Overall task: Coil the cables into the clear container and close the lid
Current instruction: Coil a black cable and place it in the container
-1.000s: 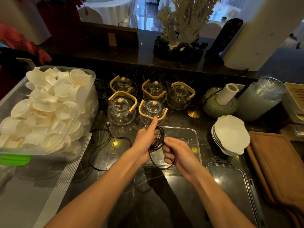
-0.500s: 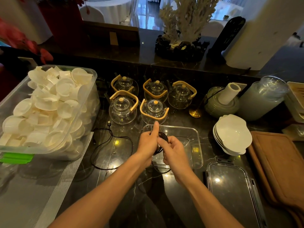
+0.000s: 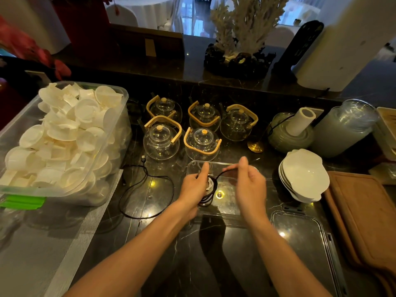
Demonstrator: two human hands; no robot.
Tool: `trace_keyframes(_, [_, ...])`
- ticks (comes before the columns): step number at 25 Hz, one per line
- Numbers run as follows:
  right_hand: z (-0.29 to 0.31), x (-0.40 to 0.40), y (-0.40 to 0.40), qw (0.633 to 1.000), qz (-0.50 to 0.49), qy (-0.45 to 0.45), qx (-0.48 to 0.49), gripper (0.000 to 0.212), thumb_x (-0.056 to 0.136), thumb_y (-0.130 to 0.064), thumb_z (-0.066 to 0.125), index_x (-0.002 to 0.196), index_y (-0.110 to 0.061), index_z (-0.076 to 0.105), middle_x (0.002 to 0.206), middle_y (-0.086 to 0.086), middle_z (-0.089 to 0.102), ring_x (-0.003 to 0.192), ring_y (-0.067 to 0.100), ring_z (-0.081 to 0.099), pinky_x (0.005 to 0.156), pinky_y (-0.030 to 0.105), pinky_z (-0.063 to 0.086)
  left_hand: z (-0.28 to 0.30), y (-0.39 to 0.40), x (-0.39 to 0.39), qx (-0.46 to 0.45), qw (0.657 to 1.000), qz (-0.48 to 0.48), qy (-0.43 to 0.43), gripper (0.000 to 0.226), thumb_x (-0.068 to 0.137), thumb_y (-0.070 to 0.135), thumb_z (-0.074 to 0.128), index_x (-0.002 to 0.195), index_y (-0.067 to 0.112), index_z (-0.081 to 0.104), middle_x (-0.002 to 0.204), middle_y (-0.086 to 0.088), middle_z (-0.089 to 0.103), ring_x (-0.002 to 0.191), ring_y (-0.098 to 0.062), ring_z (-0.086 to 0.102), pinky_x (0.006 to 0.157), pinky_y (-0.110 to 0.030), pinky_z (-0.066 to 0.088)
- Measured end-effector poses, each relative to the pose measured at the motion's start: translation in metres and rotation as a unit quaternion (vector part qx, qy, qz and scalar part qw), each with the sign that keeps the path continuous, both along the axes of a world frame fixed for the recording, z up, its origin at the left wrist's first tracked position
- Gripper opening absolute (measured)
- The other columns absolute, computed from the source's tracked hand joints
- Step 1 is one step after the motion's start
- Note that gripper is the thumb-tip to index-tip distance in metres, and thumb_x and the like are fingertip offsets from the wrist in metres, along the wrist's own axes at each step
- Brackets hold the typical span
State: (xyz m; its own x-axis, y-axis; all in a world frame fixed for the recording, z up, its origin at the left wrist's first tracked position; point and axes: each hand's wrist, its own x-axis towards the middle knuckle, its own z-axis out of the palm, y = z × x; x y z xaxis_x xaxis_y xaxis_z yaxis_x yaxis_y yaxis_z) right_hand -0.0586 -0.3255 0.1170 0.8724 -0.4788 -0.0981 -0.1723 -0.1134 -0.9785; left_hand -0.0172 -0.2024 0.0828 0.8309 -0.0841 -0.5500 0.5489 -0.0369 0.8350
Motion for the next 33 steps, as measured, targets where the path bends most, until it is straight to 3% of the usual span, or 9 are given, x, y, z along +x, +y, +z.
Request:
trace_keyframes(4, [0.028, 0.004, -0.036, 0.943, 0.029, -0.031, 0.331, 0.044, 0.107, -0.045, 0.044, 0.098, -0.008, 0.067, 0.08, 0.011, 0.076, 0.082, 0.027, 0.078, 0.074, 0.033, 0.062, -0.004, 0.01, 0.006, -0.036, 0.998, 0.026, 0.032, 0.045, 0.092, 0.061, 0.06, 0.088, 0.016, 0.06, 0.064, -0.003, 0.048, 0.06, -0.017, 0.045, 0.065, -0.032, 0.04])
trace_keyframes(10, [0.02, -0.007, -0.045, 0.898, 0.018, 0.034, 0.438, 0.04, 0.103, -0.034, 0.057, 0.117, 0.002, 0.068, 0.054, -0.005, 0.04, 0.043, 0.007, 0.046, 0.054, 0.026, 0.057, 0.011, 0.005, 0.015, 0.03, 0.992, 0.109, -0.062, 0.045, 0.1, 0.046, 0.057, 0.064, 0.02, 0.045, 0.052, 0.006, 0.037, 0.051, -0.012, 0.035, 0.056, -0.031, 0.032])
trace_keyframes(12, [0.009, -0.004, -0.046, 0.908, 0.003, 0.088, 0.41, 0.031, 0.105, -0.027, 0.056, 0.107, 0.002, 0.068, 0.051, -0.006, 0.034, 0.038, 0.005, 0.034, 0.038, 0.02, 0.041, 0.019, 0.002, 0.013, -0.002, 0.995, 0.076, -0.068, 0.041, 0.1, 0.045, 0.057, 0.067, 0.022, 0.046, 0.05, 0.01, 0.034, 0.047, -0.01, 0.032, 0.05, -0.027, 0.029])
trace_keyframes(15, [-0.004, -0.001, -0.042, 0.951, 0.067, 0.175, 0.248, 0.028, 0.108, -0.018, 0.048, 0.08, -0.016, 0.053, 0.052, -0.008, 0.033, 0.039, 0.004, 0.026, 0.034, 0.017, 0.02, 0.028, -0.008, 0.003, -0.065, 0.995, -0.022, -0.078, 0.039, 0.098, 0.046, 0.058, 0.068, 0.026, 0.044, 0.049, 0.011, 0.032, 0.042, -0.006, 0.028, 0.041, -0.022, 0.023])
trace_keyframes(18, [-0.01, -0.003, -0.031, 0.952, 0.191, 0.176, 0.161, 0.02, 0.104, -0.015, 0.052, 0.088, -0.012, 0.063, 0.057, -0.008, 0.042, 0.045, 0.005, 0.027, 0.037, 0.018, 0.02, 0.031, -0.014, -0.004, -0.074, 0.992, -0.054, -0.081, 0.04, 0.099, 0.044, 0.058, 0.065, 0.026, 0.046, 0.047, 0.011, 0.035, 0.041, -0.007, 0.03, 0.039, -0.021, 0.024])
trace_keyframes(22, [-0.012, -0.007, -0.029, 0.934, 0.244, 0.128, 0.225, 0.016, 0.103, -0.015, 0.055, 0.106, -0.003, 0.065, 0.065, -0.001, 0.039, 0.05, 0.008, 0.023, 0.042, 0.021, 0.016, 0.024, -0.006, 0.001, -0.017, 0.993, -0.008, -0.115, 0.043, 0.098, 0.045, 0.059, 0.062, 0.026, 0.045, 0.049, 0.01, 0.038, 0.045, -0.007, 0.033, 0.047, -0.026, 0.028])
trace_keyframes(28, [-0.012, -0.013, -0.017, 0.895, 0.278, 0.104, 0.332, 0.018, 0.086, -0.019, 0.058, 0.097, -0.004, 0.058, 0.071, 0.0, 0.041, 0.057, 0.01, 0.028, 0.044, 0.019, 0.026, 0.015, -0.011, 0.0, 0.014, 0.998, -0.011, -0.066, 0.042, 0.094, 0.054, 0.059, 0.078, 0.015, 0.061, 0.069, -0.004, 0.059, 0.066, -0.018, 0.055, 0.064, -0.033, 0.044])
trace_keyframes(30, [-0.014, -0.01, -0.009, 0.932, 0.286, 0.099, 0.2, 0.015, 0.082, -0.016, 0.065, 0.09, -0.005, 0.059, 0.066, -0.002, 0.048, 0.055, 0.01, 0.04, 0.047, 0.021, 0.035, 0.011, -0.009, 0.001, 0.017, 0.999, 0.002, -0.051, 0.044, 0.097, 0.05, 0.059, 0.073, 0.013, 0.063, 0.059, 0.003, 0.065, 0.059, -0.013, 0.062, 0.056, -0.024, 0.047])
trace_keyframes(33, [-0.023, -0.008, 0.002, 0.982, 0.171, 0.084, -0.019, 0.014, 0.089, -0.018, 0.068, 0.089, -0.005, 0.064, 0.068, 0.001, 0.061, 0.063, 0.015, 0.055, 0.059, 0.032, 0.044, 0.01, -0.007, 0.001, 0.019, 0.998, -0.048, -0.041, 0.045, 0.098, 0.049, 0.057, 0.067, 0.017, 0.06, 0.048, 0.009, 0.056, 0.048, -0.01, 0.053, 0.049, -0.025, 0.042])
